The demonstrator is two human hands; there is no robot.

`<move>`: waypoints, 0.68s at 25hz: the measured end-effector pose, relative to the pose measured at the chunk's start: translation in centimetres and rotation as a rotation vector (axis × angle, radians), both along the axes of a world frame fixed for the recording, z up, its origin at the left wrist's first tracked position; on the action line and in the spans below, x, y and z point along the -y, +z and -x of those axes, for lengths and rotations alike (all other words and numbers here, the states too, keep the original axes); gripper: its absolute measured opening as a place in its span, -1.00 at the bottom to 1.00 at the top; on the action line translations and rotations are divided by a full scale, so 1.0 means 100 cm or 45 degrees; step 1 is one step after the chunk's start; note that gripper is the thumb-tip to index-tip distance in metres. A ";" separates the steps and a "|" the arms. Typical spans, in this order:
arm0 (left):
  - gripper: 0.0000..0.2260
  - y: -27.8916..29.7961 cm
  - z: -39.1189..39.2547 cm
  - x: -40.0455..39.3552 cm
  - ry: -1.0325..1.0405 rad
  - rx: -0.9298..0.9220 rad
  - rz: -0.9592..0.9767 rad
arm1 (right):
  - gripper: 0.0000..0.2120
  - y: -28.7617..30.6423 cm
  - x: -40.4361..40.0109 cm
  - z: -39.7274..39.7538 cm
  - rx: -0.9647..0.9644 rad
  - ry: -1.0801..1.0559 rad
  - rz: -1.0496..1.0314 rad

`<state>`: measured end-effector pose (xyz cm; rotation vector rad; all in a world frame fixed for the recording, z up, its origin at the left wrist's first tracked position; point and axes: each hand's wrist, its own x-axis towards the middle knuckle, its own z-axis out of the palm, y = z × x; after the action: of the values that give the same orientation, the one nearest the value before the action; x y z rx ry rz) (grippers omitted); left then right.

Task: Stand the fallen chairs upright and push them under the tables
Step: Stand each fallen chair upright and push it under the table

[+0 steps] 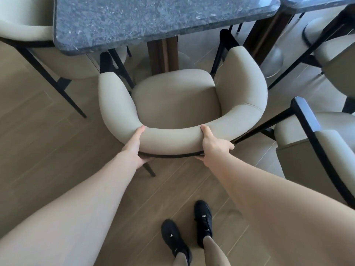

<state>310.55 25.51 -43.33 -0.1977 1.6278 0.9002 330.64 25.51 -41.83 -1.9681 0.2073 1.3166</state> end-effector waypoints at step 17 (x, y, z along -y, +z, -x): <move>-0.37 0.004 0.049 0.009 0.008 -0.032 0.020 | -0.08 0.006 0.020 0.042 -0.047 0.082 0.015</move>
<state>305.68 24.60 -42.91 -0.2029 1.6589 0.8986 326.42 23.53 -41.22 -1.9760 0.1709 1.3962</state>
